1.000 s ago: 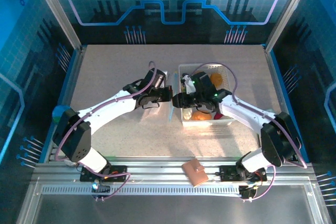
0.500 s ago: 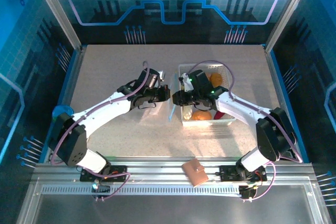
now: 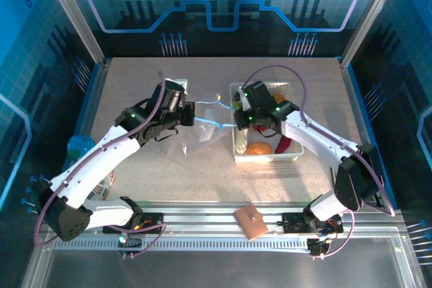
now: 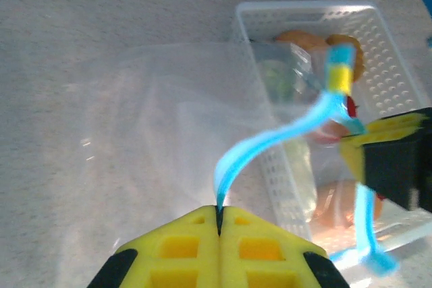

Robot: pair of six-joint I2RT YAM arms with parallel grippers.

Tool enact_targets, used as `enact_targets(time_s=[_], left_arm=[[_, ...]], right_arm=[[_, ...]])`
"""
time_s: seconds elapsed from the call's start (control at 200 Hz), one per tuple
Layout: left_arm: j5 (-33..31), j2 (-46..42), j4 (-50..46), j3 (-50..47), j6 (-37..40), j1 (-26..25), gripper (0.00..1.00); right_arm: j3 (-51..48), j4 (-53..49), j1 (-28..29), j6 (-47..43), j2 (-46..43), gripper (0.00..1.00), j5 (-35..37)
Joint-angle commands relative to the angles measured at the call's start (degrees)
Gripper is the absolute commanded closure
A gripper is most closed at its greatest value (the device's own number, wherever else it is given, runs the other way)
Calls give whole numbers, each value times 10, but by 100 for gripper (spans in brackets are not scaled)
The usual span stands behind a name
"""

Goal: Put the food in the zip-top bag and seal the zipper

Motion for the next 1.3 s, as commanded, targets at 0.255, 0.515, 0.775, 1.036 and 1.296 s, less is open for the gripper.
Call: enact_targets(time_s=[0.255,0.515,0.775,1.036,1.296], left_arm=[[-10,10,-52,18,15,4,100],[68,100,30,9,-6,1,100],[68,163,49,33,5,2,100],[79,215,59,53,5,5,100],[84,232,58,70,6,5,100]], right_arm=[[30,-63,2,-45,-26,89,57],[41,-35,-4,-44,29,86,16],[29,-12,-23,-36,37,76,-12],[8,16,-45,-28,22,63,-55],[-36,81,-78,16,-42,29,-135]])
